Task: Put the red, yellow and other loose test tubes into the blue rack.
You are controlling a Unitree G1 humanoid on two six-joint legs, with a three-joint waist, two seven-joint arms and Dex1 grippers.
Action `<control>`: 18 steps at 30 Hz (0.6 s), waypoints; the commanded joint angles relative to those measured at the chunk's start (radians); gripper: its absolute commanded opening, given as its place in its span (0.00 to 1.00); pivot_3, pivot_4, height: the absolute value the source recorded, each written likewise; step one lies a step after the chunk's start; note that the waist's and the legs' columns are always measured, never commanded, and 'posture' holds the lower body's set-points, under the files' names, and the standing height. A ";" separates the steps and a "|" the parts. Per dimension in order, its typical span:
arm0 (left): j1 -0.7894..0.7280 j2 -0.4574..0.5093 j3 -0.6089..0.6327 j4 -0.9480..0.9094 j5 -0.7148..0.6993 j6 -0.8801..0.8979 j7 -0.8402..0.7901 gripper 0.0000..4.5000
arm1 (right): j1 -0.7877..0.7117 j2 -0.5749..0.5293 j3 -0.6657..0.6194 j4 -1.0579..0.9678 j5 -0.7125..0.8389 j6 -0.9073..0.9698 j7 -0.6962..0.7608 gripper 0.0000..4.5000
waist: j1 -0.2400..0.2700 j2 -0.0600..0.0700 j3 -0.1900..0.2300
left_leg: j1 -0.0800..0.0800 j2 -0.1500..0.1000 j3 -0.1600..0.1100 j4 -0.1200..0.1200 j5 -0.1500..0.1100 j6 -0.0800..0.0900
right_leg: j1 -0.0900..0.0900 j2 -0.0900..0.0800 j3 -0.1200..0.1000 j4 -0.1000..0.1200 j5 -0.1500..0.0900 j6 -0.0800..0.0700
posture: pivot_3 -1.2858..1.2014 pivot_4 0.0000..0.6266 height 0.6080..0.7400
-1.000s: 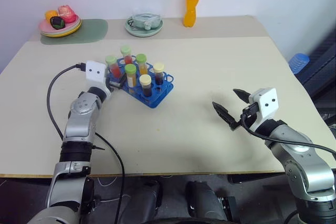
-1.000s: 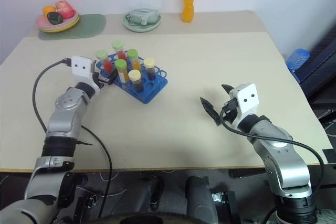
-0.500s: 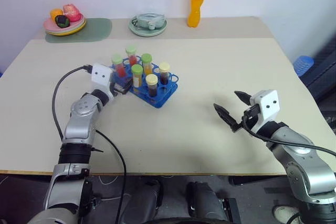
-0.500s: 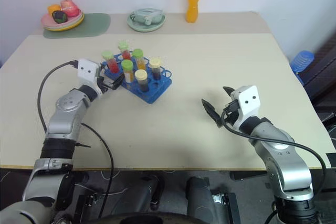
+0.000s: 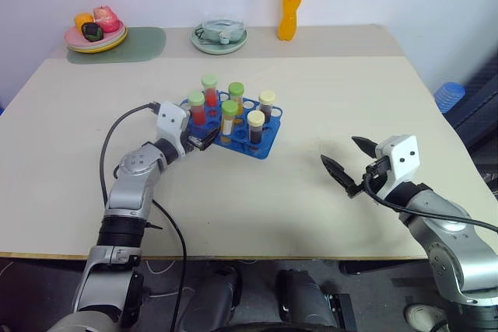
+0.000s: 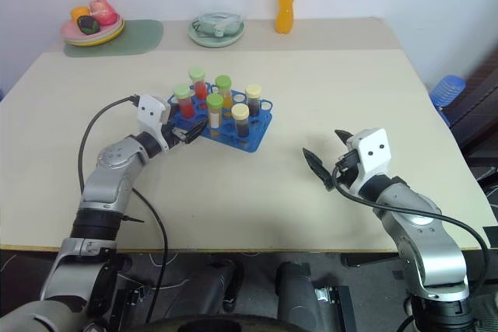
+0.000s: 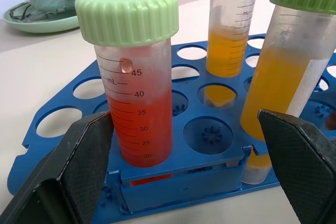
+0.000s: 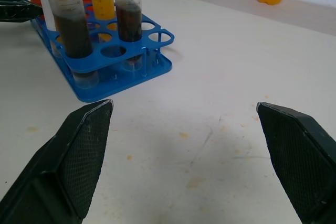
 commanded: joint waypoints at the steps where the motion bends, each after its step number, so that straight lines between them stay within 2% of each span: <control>1: 0.018 0.004 -0.001 -0.089 -0.050 0.025 -0.045 0.98 | 0.003 -0.012 -0.028 -0.062 0.005 -0.012 0.000 1.00 | 0.000 0.000 0.000 | 0.000 0.000 0.000 0.000 0.000 0.000 | 0.000 0.000 0.000 0.000 0.000 0.000 | 0.52 0.24 1.00; 10: 0.116 0.103 0.049 -0.210 -0.107 0.088 -0.105 0.98 | 0.022 -0.046 -0.008 -0.074 0.000 -0.022 0.051 1.00 | -0.010 0.000 0.000 | 0.000 0.000 0.000 -0.001 0.000 0.000 | 0.000 0.000 0.000 0.000 0.000 0.000 | 0.52 0.24 1.00; 18: 0.245 0.169 0.110 -0.251 -0.120 -0.097 -0.185 0.98 | 0.027 -0.057 -0.020 -0.032 -0.008 -0.056 0.102 1.00 | -0.013 0.000 0.000 | 0.000 0.000 0.000 -0.001 0.000 0.000 | 0.000 0.000 0.000 0.000 0.000 0.000 | 0.52 0.24 1.00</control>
